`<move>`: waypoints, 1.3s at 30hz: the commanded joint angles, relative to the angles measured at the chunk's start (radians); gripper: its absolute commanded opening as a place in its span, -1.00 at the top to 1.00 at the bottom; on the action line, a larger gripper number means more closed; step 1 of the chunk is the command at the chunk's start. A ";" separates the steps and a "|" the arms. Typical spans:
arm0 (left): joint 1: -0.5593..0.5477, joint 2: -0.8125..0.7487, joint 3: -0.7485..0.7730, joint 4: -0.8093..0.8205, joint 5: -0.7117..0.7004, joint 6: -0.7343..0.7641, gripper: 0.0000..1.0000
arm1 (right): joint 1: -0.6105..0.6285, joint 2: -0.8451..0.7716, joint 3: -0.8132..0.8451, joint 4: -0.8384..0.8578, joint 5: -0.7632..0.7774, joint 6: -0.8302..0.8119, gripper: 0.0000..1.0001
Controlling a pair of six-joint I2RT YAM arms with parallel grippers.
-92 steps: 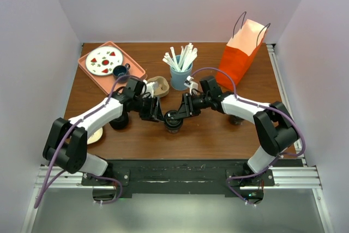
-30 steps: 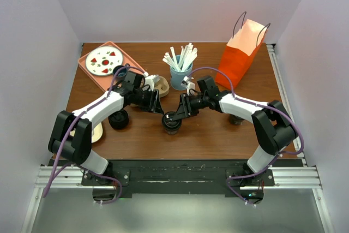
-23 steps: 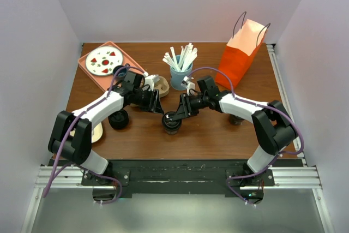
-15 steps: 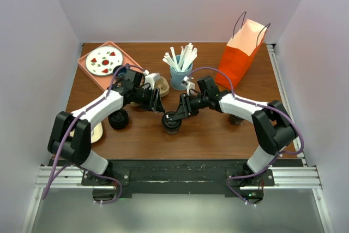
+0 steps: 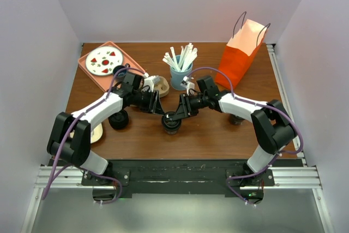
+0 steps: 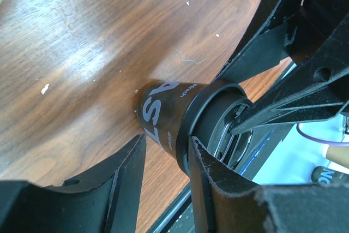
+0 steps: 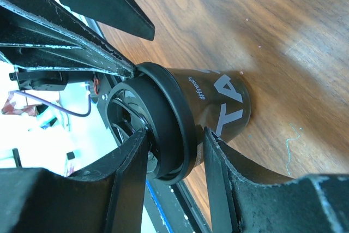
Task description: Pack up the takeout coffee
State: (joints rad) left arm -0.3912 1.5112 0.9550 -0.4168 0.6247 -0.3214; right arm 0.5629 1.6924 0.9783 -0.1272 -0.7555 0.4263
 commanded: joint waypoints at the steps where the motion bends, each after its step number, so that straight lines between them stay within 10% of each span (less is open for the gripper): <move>1: -0.003 -0.013 -0.047 0.041 0.007 -0.001 0.18 | 0.015 0.067 -0.047 -0.134 0.153 -0.044 0.38; 23: -0.138 0.061 -0.199 0.052 -0.252 -0.088 0.19 | 0.014 0.098 -0.188 0.003 0.185 -0.018 0.43; 39: -0.055 0.040 0.097 -0.068 -0.168 -0.114 0.07 | 0.040 -0.002 -0.156 -0.029 0.237 0.086 0.46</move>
State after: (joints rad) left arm -0.4664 1.5181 0.9840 -0.4183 0.4561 -0.4335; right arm 0.5694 1.6382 0.8749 0.0040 -0.7090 0.5537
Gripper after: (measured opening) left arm 0.445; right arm 0.436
